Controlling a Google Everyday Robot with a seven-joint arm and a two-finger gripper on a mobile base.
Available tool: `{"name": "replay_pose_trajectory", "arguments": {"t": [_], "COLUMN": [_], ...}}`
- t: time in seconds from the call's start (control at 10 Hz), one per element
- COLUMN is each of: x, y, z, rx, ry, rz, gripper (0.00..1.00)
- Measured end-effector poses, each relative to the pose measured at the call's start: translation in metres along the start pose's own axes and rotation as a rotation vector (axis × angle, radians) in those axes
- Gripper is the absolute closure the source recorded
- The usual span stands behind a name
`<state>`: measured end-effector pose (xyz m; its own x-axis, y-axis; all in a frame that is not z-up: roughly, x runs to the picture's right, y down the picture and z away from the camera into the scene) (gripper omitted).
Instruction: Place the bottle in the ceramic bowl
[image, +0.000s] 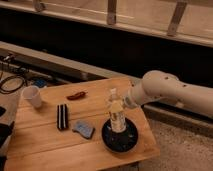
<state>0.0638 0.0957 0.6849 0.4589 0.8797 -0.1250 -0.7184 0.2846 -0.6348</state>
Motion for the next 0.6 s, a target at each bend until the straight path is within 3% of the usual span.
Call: {"name": "replay_pose_trajectory", "arguments": {"t": [0.5, 0.6], "x": [0.046, 0.051], "y": [-0.022, -0.023], "z": [0.062, 0.068], "rx": [-0.115, -0.133], "ry": [0.103, 0.133], "rz": [0.111, 0.129], "gripper": [0.99, 0.93]}}
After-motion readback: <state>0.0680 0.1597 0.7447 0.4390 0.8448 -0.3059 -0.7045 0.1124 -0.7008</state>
